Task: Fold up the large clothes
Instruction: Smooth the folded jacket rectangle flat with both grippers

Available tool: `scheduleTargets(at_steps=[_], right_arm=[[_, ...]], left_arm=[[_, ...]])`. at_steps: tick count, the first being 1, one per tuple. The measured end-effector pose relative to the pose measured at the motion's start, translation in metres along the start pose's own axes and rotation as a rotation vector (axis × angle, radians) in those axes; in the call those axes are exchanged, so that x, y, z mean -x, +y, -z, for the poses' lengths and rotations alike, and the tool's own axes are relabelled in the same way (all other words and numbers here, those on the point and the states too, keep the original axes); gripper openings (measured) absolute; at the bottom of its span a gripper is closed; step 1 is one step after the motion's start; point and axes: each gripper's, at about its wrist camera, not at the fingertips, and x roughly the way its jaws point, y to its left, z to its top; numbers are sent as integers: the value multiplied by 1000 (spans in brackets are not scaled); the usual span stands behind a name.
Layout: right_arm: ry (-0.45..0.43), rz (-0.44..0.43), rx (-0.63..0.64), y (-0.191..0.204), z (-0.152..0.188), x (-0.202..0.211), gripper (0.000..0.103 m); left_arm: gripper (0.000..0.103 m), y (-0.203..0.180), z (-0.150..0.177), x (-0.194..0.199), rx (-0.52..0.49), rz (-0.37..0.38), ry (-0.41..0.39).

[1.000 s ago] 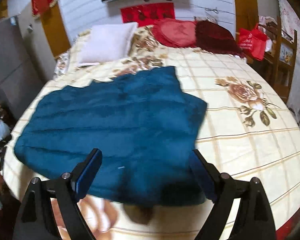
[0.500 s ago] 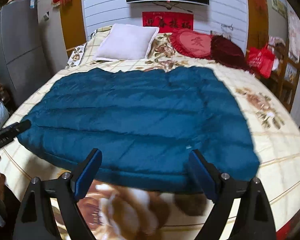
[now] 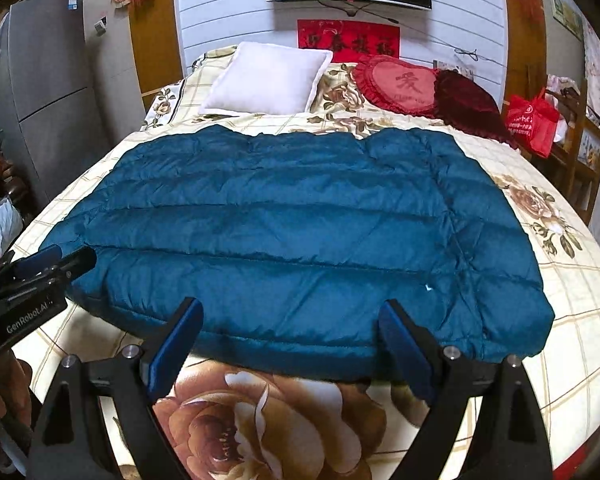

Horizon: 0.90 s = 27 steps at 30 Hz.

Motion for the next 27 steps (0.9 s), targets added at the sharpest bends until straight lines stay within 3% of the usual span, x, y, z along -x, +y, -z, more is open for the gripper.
scheduleTargets(at_steps=[27], right_arm=[[5, -1, -13, 6, -2, -7, 94]], left_arm=[[77, -7, 3, -5, -20, 4, 8]])
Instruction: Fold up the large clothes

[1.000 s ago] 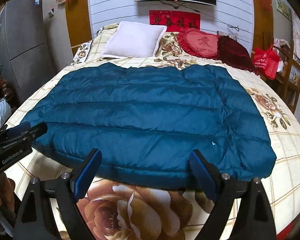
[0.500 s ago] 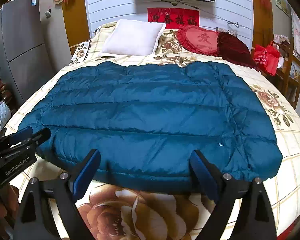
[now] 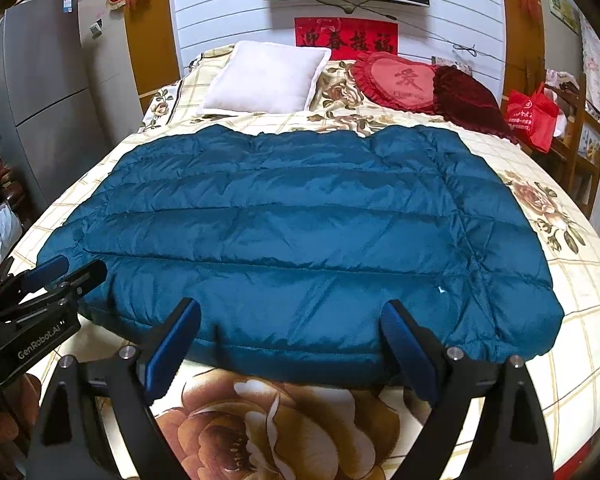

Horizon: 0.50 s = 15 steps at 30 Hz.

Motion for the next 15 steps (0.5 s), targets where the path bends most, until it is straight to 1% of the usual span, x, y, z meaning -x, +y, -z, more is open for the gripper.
scheduleTargets(at_steps=[15], right_arm=[[-1, -4, 2, 3, 3, 1, 95]], left_arm=[[77, -2, 1, 2, -4, 2, -7]])
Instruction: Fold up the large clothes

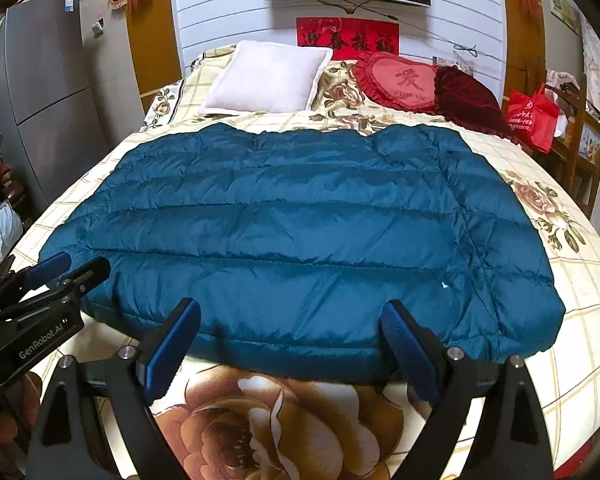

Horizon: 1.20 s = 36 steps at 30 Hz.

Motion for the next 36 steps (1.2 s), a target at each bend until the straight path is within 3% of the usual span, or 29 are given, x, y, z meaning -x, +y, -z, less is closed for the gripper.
scheduleTargets(at_steps=[36], right_arm=[[18, 1, -4, -1, 0, -9, 95]], left_arm=[[77, -11, 2, -1, -32, -2, -11]])
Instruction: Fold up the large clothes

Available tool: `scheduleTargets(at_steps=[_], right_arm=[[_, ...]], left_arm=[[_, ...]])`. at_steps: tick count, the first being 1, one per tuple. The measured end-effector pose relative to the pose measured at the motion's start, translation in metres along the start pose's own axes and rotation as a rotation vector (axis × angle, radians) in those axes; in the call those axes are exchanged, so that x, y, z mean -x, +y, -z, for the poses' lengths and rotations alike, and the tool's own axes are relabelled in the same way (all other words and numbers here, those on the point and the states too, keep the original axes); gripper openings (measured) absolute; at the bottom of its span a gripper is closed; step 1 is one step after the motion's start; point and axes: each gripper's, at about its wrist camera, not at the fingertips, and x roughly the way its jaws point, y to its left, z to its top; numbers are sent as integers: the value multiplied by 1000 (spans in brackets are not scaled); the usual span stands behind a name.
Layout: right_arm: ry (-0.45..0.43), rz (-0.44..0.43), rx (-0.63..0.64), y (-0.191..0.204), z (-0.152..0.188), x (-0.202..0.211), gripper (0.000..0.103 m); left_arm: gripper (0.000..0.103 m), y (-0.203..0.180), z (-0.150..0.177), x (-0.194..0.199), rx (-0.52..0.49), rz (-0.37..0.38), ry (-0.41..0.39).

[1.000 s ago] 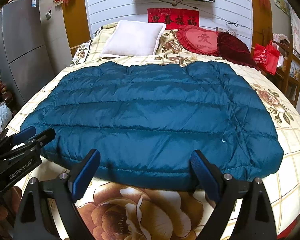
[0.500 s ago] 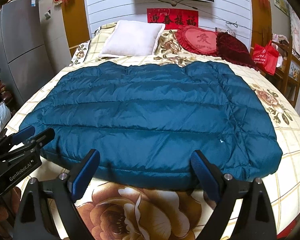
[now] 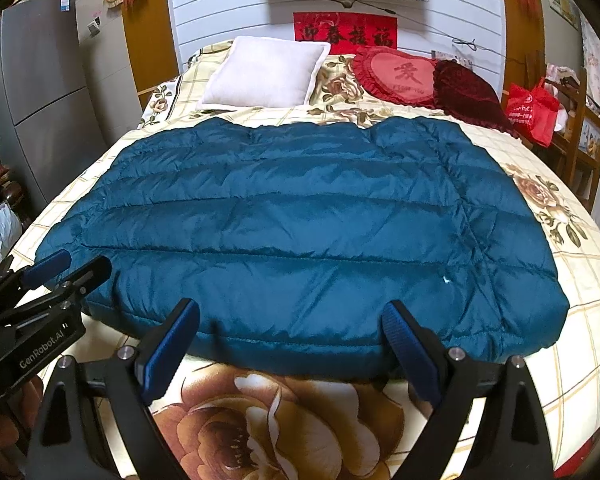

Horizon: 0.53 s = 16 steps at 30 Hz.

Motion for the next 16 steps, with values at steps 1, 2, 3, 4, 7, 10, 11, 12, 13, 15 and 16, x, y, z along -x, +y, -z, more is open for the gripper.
scheduleTargets(at_steps=[1, 2, 3, 4, 7, 10, 11, 12, 13, 15, 16], right_arm=[[-1, -1, 1, 1, -1, 0, 95], [-3, -1, 2, 1, -2, 0, 95], [-5, -2, 2, 2, -2, 0, 95], [-6, -3, 3, 3, -2, 0, 95], [-2, -6, 10, 5, -3, -1, 95], [0, -9, 12, 6, -2, -2, 95], [3, -12, 9, 5, -2, -3, 95], [5, -14, 6, 5, -2, -3, 95], [8, -16, 2, 4, -1, -4, 95], [13, -16, -2, 2, -1, -5, 95], [12, -15, -5, 0, -1, -5, 95]], left_arm=[[77, 0, 0, 0, 2, 1, 0], [77, 0, 0, 0, 4, 1, -2], [77, 0, 0, 0, 5, 1, -3], [77, 0, 0, 0, 7, 2, -5], [77, 1, 0, 1, 12, 10, -10], [77, 0, 0, 4, 6, 29, -31], [77, 0, 0, 6, 4, 41, -40], [77, -1, 0, 7, 2, 52, -50], [77, 0, 0, 9, 3, 58, -62], [77, 1, -1, 11, 3, 61, -77], [77, 1, -2, 11, 2, 61, -77]])
